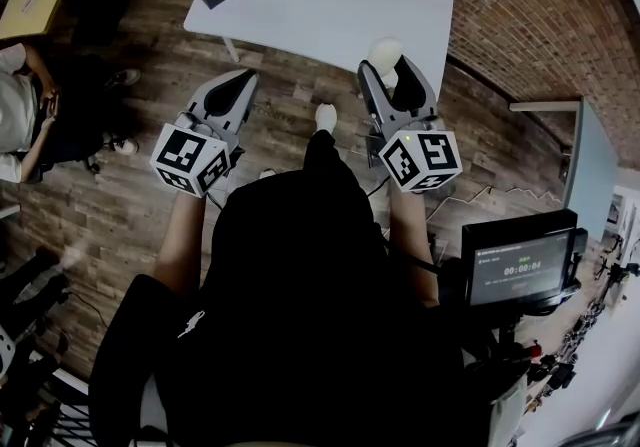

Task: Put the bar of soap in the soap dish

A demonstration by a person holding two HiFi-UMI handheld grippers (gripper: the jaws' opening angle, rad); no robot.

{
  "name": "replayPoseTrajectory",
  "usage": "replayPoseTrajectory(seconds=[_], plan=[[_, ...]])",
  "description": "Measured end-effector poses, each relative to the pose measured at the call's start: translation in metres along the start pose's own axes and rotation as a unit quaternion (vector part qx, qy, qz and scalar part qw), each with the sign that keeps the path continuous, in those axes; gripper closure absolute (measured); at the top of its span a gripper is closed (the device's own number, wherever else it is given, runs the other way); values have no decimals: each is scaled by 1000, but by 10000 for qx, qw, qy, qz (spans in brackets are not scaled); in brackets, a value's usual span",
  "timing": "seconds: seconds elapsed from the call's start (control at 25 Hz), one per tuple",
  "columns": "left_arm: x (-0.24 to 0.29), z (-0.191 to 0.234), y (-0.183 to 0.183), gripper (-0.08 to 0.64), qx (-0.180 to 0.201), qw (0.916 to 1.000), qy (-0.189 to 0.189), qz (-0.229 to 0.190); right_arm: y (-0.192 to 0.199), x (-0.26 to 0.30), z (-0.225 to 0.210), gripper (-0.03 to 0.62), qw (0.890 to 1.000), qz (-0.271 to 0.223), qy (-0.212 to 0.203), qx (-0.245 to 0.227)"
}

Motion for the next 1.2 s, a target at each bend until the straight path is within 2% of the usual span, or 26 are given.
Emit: replayPoseTrajectory(seconds=[0.28, 0.44, 0.68, 1.04, 1.2], plan=[[80, 11, -10, 555, -4, 9998, -140, 141, 1, 52, -69, 337, 9996, 89, -244, 99], [123, 12, -7, 555, -108, 9989, -268, 372, 3, 78, -105, 337, 9985, 197, -493, 161], [183, 15, -15, 555, -176, 9975, -500, 476, 8, 115, -147, 337, 9952, 386, -888, 137], [232, 33, -18, 555, -268, 9917, -1160, 490, 24, 168, -182, 339, 9869, 542, -1496, 270], [272, 46, -14, 555, -473, 9867, -1465, 517, 36, 196, -211, 338, 9818, 638, -1753, 349]])
Point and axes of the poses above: the fingertips, and each gripper's own axes: x forward along the fingers, z to its left, y out of its underside, the point moved 1 cm from there along -x, backward along the fingers, and after that the axes turned 7 degrees about -x, right-handed, at the moved point
